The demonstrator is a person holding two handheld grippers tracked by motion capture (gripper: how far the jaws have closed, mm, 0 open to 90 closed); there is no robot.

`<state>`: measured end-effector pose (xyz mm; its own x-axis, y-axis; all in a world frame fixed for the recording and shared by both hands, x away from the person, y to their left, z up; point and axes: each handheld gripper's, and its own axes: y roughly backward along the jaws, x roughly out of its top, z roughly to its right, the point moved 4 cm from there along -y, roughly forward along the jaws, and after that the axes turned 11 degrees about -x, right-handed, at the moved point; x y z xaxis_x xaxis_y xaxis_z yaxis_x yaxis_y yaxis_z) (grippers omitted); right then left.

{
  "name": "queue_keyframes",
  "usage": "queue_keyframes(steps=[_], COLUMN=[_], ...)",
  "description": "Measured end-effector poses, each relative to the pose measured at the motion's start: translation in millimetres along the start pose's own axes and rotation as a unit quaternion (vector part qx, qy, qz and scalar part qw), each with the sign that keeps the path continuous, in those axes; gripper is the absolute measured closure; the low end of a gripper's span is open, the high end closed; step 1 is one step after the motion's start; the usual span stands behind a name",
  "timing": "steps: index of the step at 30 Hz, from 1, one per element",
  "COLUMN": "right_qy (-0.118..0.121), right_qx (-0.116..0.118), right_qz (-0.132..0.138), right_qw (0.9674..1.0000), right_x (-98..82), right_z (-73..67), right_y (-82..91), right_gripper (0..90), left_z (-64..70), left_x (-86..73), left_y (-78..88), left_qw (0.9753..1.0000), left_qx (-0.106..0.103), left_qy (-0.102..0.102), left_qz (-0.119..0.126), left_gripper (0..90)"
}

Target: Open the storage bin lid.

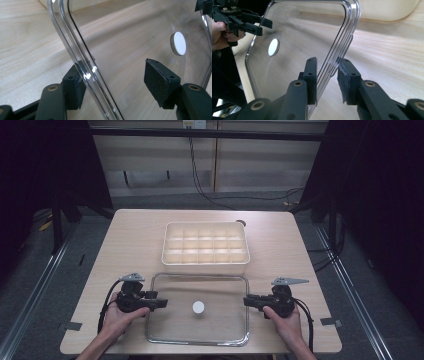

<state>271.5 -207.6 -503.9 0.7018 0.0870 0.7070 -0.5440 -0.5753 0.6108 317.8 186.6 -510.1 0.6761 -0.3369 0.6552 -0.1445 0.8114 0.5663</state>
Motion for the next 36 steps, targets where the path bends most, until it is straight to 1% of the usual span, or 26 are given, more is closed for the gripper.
queue_keyframes(steps=[2, 5, 6, 7, 9, 11, 12, 13, 14, 16, 17, 19, 21, 22, 23, 24, 25, 26, 27, 29, 31, 32, 33, 34, 35, 36], right_qy=[-0.005, -0.008, -0.009, -0.009, -0.011, -0.007, -0.005, -0.003, -0.002, 0.002, 0.003, 0.005, 0.003, 0.001, 0.001, 0.006, 0.013, 0.008, -0.005, -0.009, -0.009, -0.010, -0.011, -0.011, -0.008, -0.008], right_qx=[-0.002, -0.013, -0.018, -0.024, -0.032, -0.040, -0.048, -0.054, -0.058, -0.076, -0.081, -0.094, -0.099, -0.103, -0.108, -0.119, -0.138, -0.138, -0.119, -0.123, -0.113, -0.110, -0.105, -0.099, -0.095, -0.092], right_qz=[-0.006, -0.017, -0.021, -0.028, -0.035, -0.038, -0.037, -0.039, -0.042, -0.047, -0.046, -0.048, -0.047, -0.047, -0.046, -0.048, -0.043, -0.040, -0.027, -0.018, -0.009, -0.002, 0.003, 0.007, 0.015, 0.021], right_qw=[1.0000, 0.9997, 0.9996, 0.9993, 0.9988, 0.9985, 0.9981, 0.9978, 0.9974, 0.9960, 0.9957, 0.9944, 0.9940, 0.9936, 0.9931, 0.9918, 0.9894, 0.9895, 0.9926, 0.9922, 0.9935, 0.9939, 0.9944, 0.9950, 0.9954, 0.9954], right_x=[0.1, 0.1, -0.5, -1.2, -1.8, -1.7, -1.6, -1.4, -1.5, -2.1, -2.4, -3.1, -3.3, -3.1, -2.8, -2.6, -1.9, -1.1, 1.0, 2.2, 3.2, 3.7, 4.5, 5.4, 6.4, 7.2], right_z=[2.7, 6.2, 7.3, 7.9, 9.1, 10.2, 10.7, 11.0, 11.6, 13.1, 13.6, 14.2, 15.0, 15.7, 16.0, 16.6, 17.9, 18.3, 19.5, 21.0, 20.8, 20.0, 18.8, 16.9, 15.0, 12.7], right_y=[-1.9, -4.3, -5.7, -7.2, -9.4, -10.3, -10.2, -10.4, -10.6, -11.8, -11.9, -13.0, -14.9, -15.5, -15.9, -15.7, -14.7, -13.1, -10.5, -7.6, -4.9, -2.9, -0.3, 2.8, 6.6, 10.7], right_gripper=[69.3, 68.0, 67.2, 66.3, 65.4, 64.8, 64.4, 64.1, 63.7, 62.0, 61.2, 58.1, 53.7, 51.1, 49.5, 48.6, 45.7, 43.9, 42.2, 39.7, 38.2, 37.0, 36.5, 36.4, 35.8, 35.0], left_z=[-0.2, -3.3, -3.6, -3.5, -3.2, -1.6, -1.2, -0.8, -0.5, -1.6, -2.5, -3.1, -1.8, -1.0, -0.1, 1.8, 2.1, 2.1, 1.1, -1.7, -3.0, -2.3, -1.1, 1.4, 3.2, 5.8], left_x=[0.5, -0.1, -0.3, -0.4, -1.6, -2.6, -2.7, -2.7, -2.9, -4.1, -4.1, -3.1, -3.4, -4.3, -5.5, -5.2, -4.8, -3.6, -3.1, -2.0, -1.1, -0.9, -0.8, -0.6, -0.5, -0.5], left_y=[-0.2, -0.6, -0.5, -1.6, -2.6, -3.5, -3.8, -4.7, -5.3, -6.3, -6.4, -6.0, -8.2, -9.7, -12.1, -13.0, -13.2, -12.0, -11.0, -6.6, -0.2, 2.7, 5.9, 8.8, 12.7, 15.8], left_qw=[1.0000, 0.9999, 0.9999, 0.9999, 0.9998, 0.9997, 0.9996, 0.9996, 0.9993, 0.9983, 0.9981, 0.9984, 0.9984, 0.9982, 0.9981, 0.9980, 0.9977, 0.9982, 0.9986, 0.9989, 0.9993, 0.9995, 0.9995, 0.9996, 0.9994, 0.9992], left_qx=[0.004, 0.009, 0.010, 0.012, 0.012, 0.009, 0.008, 0.011, 0.016, 0.035, 0.037, 0.037, 0.034, 0.028, 0.022, 0.026, 0.032, 0.027, 0.024, 0.033, 0.030, 0.025, 0.024, 0.026, 0.027, 0.031], left_qy=[-0.004, 0.000, -0.002, 0.001, 0.002, 0.002, 0.001, 0.000, -0.006, -0.017, -0.019, -0.022, -0.023, -0.022, -0.021, -0.024, -0.028, -0.025, -0.020, -0.015, -0.009, -0.009, -0.015, -0.014, -0.022, -0.025], left_qz=[-0.003, -0.006, -0.010, -0.009, -0.018, -0.022, -0.026, -0.026, -0.032, -0.044, -0.045, -0.038, -0.039, -0.049, -0.054, -0.053, -0.052, -0.048, -0.042, -0.030, -0.019, -0.015, -0.013, -0.004, -0.002, 0.006], left_gripper=[37.4, 39.8, 40.6, 40.8, 40.8, 40.9, 41.2, 41.2, 41.2, 42.0, 43.4, 46.8, 47.6, 47.4, 46.6, 45.9, 44.6, 43.3, 43.0, 41.0, 38.6, 36.9, 35.4, 34.1, 32.5, 31.6])
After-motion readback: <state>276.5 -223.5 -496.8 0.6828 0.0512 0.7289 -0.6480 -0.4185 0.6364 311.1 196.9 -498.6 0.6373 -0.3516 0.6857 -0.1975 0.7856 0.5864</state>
